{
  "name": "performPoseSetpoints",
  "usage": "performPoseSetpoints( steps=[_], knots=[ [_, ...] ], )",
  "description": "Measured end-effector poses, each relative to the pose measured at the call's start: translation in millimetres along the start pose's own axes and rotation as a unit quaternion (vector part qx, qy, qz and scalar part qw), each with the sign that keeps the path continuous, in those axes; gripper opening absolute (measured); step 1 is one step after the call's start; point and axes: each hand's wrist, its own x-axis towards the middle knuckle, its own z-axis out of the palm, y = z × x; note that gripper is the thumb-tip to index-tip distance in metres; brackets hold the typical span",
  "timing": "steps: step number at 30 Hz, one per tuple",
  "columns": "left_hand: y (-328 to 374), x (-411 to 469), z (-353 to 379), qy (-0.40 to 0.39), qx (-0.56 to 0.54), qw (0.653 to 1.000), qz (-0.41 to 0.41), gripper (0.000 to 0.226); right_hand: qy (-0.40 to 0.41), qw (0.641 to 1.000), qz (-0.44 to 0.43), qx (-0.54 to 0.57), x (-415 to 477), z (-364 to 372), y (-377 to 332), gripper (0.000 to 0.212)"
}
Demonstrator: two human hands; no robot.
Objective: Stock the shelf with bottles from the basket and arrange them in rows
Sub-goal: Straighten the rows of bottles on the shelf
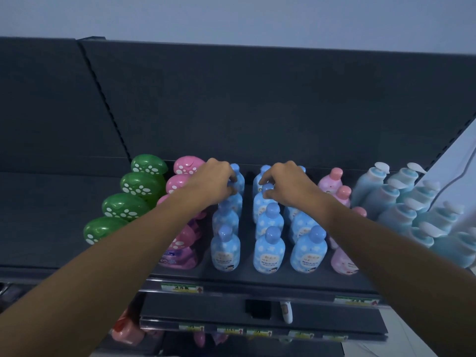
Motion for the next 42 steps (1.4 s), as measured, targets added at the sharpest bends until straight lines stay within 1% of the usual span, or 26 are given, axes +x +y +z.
performPoseSetpoints(
  steps=[3,5,8,10,12,15,17,19,21,24,28,33,36,39,40,42],
  knots=[
    [3,0,-2,-0.019,0.027,0.999,-0.003,0.041,-0.011,1.000,0.001,0.016,-6,-11,1,0.042],
    [7,-2,-5,-0.023,0.053,0.998,-0.005,0.040,0.004,1.000,0.002,0.028,-13,-26,6,0.042],
    [20,-4,-11,0.009,0.074,0.997,-0.007,0.033,0.027,0.999,0.016,0.038,-30,-53,18,0.029],
    [34,-7,-14,0.033,0.055,0.998,0.007,0.027,0.017,0.999,0.020,0.038,-46,-66,27,0.022],
    [49,-12,-16,0.037,0.012,0.999,0.037,0.016,-0.008,0.999,0.012,0.040,-65,-72,33,0.017],
    [71,-25,-15,0.004,-0.044,0.995,0.093,0.008,-0.065,0.997,-0.022,0.020,-91,-68,38,0.021],
    [82,-34,-12,-0.031,-0.052,0.990,0.125,0.009,-0.095,0.994,-0.042,0.019,-103,-60,42,0.026],
    [90,-42,-9,-0.066,-0.048,0.988,0.132,0.012,-0.112,0.992,-0.054,0.025,-111,-51,46,0.032],
    [94,-49,-5,-0.090,-0.046,0.986,0.131,0.017,-0.108,0.992,-0.068,0.015,-117,-43,50,0.033],
    [99,-58,0,-0.108,-0.034,0.983,0.142,0.027,-0.076,0.994,-0.076,0.002,-121,-37,52,0.030],
    [102,-61,4,-0.093,-0.007,0.985,0.147,0.026,-0.070,0.994,-0.084,-0.007,-123,-39,53,0.030],
    [100,-61,7,-0.080,-0.019,0.987,0.142,0.027,-0.067,0.994,-0.090,-0.019,-126,-39,54,0.029],
    [100,-61,8,-0.074,-0.041,0.989,0.124,0.025,-0.067,0.993,-0.091,-0.017,-127,-38,54,0.029],
    [99,-57,4,-0.026,-0.053,0.994,0.093,0.018,-0.082,0.994,-0.069,0.001,-124,-41,53,0.038],
    [98,-54,2,-0.002,-0.046,0.995,0.086,0.015,-0.072,0.995,-0.061,0.008,-121,-43,53,0.039],
    [95,-45,1,0.033,-0.020,0.996,0.080,0.017,-0.011,0.999,-0.049,-0.004,-110,-47,54,0.034]
  ],
)
